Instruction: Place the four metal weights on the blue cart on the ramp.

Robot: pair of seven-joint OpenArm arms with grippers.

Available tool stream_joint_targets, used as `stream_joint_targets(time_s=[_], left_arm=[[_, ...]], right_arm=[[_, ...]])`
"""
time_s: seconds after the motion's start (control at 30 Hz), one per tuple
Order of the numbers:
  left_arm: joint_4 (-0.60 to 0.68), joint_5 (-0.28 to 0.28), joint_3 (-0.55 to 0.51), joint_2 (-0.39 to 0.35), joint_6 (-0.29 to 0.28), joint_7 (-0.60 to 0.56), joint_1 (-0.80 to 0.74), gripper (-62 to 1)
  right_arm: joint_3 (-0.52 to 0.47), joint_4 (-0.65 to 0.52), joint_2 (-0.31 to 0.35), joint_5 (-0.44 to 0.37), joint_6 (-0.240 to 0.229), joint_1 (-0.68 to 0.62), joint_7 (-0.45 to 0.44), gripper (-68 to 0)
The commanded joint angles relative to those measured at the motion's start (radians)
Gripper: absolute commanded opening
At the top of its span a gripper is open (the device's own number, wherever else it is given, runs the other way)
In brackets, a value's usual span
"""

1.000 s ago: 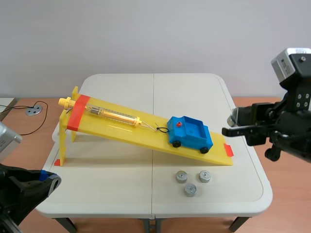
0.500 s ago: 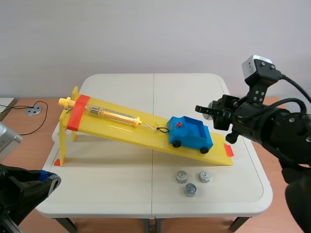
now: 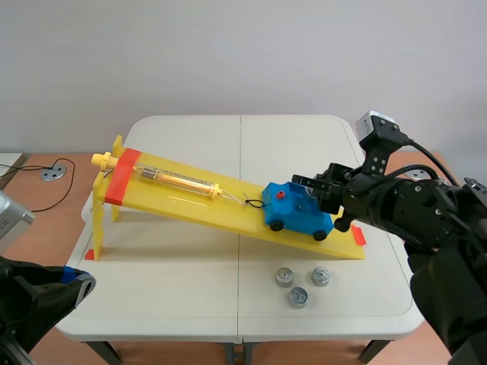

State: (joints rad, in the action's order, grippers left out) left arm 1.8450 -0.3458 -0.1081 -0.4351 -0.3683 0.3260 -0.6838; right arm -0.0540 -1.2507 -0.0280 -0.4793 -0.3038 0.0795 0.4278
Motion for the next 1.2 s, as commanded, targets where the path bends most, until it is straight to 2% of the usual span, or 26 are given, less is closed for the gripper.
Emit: stream_joint_targets(time_s=[0.0, 0.17, 0.47, 0.67, 0.77, 0.9, 1.03, 1.17], left_arm=[[0.071, -0.078, -0.012, 0.005, -0.020, -0.089, 0.008, -56.9], [0.071, -0.078, -0.012, 0.005, -0.020, -0.089, 0.008, -56.9], [0.071, -0.078, -0.012, 0.005, -0.020, -0.089, 0.008, -56.9], [0.071, -0.078, -0.012, 0.005, -0.020, -0.089, 0.008, -56.9], [0.071, -0.078, -0.012, 0.005, -0.020, -0.089, 0.008, -56.9], [0.071, -0.078, -0.012, 0.005, -0.020, -0.089, 0.008, -56.9], [0.071, -0.078, -0.012, 0.005, -0.020, -0.089, 0.008, -56.9], [0.071, -0.078, -0.012, 0.005, -0.020, -0.089, 0.008, -56.9]], right_arm=[[0.028, -0.072, 0.003, -0.056, -0.061, 0.130, -0.163, -66.9], [0.035, -0.031, 0.002, -0.048, -0.064, 0.156, -0.172, -66.9], [0.035, -0.023, 0.003, -0.044, -0.060, 0.156, -0.174, -66.5], [0.029, -0.023, 0.003, -0.044, -0.061, 0.156, -0.163, -51.7], [-0.002, -0.036, 0.003, -0.049, -0.092, 0.154, -0.153, -43.1], [-0.065, -0.126, 0.024, -0.070, -0.156, 0.132, -0.099, -39.5], [-0.111, -0.271, 0.076, -0.107, -0.185, 0.057, -0.059, -39.2], [-0.130, -0.407, 0.148, -0.138, -0.190, -0.045, -0.036, -39.2]])
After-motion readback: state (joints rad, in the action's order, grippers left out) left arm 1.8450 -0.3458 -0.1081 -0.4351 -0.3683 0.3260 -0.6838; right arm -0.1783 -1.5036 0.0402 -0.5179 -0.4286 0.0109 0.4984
